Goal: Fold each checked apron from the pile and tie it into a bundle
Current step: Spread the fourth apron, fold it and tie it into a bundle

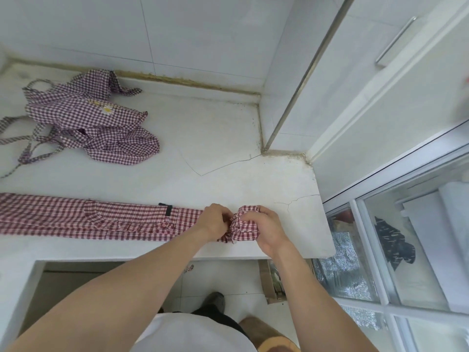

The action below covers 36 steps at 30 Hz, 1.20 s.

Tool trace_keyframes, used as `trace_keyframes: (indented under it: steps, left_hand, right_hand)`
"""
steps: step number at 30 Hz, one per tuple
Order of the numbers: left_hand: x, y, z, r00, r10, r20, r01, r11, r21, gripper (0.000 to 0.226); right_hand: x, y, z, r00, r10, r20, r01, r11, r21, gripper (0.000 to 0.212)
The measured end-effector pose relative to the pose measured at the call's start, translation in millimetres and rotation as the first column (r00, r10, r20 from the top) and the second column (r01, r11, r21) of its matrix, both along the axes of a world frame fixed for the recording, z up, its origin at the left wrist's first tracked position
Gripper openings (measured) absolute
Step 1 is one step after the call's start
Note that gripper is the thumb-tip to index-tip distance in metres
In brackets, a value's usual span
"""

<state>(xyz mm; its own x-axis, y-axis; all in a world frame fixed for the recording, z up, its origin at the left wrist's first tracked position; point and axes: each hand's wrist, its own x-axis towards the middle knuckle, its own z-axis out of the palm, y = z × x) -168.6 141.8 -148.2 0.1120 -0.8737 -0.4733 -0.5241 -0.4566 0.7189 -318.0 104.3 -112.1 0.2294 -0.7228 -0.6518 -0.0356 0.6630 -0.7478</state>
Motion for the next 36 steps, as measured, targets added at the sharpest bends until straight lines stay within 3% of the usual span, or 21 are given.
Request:
trace_keyframes:
  steps: [3,9,14,17,20,22,24,26,30,34,36]
  left_hand:
    - [12.7,0.8,14.0,0.992,-0.128,-0.017,0.129,0.986,0.108,0.032]
    - [36.7,11.6,21.3,0.983,-0.181,-0.027,0.182,0.955,0.233,0.027]
    - [68.7,18.5,24.6,0.997,-0.077,-0.023,0.080,0.958,0.275,0.018]
    - [82.6,19.5,18.1,0.979,0.141,-0.147,-0.095,0.955,0.282,0.021]
    - [90.9,25.6,21.7,0.853,0.333,-0.402,-0.167,0.904,0.394,0.059]
    - [92.9,27.8,22.1,0.859,0.317,-0.402,-0.134,0.897,0.422,0.088]
    - [93.8,27.6,21.6,0.876,0.311,-0.369,-0.140,0.896,0.422,0.097]
    - [94.7,27.2,22.2,0.901,0.315,-0.297,-0.179,0.896,0.407,0.084]
    - [100.5,29.1,16.0,0.936,0.322,-0.145,-0.249,0.894,0.373,0.027]
    - [110.8,34.6,20.6,0.936,0.324,-0.138,-0.246,0.883,0.401,0.025]
    - [112.8,36.5,19.2,0.931,0.332,-0.156,-0.242,0.876,0.417,0.025]
  right_hand:
    - [20.0,3.2,2.2,1.000,0.008,-0.007,-0.008,1.000,0.007,0.025]
    - [55.0,15.3,-0.6,0.999,0.000,-0.035,0.002,0.999,0.040,0.017]
    - [76.7,29.3,-7.1,0.996,0.022,-0.082,-0.018,0.999,0.048,0.024]
    - [83.8,31.9,-7.9,0.987,0.067,-0.143,-0.067,0.998,0.006,0.027]
    - [89.0,30.3,-11.1,0.960,0.199,-0.197,-0.204,0.979,-0.009,0.037]
    - [89.2,30.8,-10.4,0.935,0.296,-0.197,-0.298,0.954,0.021,0.053]
    - [87.1,32.1,-9.8,0.914,0.325,-0.242,-0.320,0.945,0.063,0.057]
    - [85.7,34.3,-11.4,0.885,0.343,-0.314,-0.342,0.938,0.058,0.054]
    - [83.4,43.3,-17.6,0.799,0.461,-0.386,-0.508,0.861,-0.025,0.035]
    - [74.4,53.0,-30.9,0.856,0.208,-0.473,-0.364,0.893,-0.266,0.007]
    - [71.5,56.4,-36.4,0.842,0.098,-0.531,-0.309,0.893,-0.326,0.013]
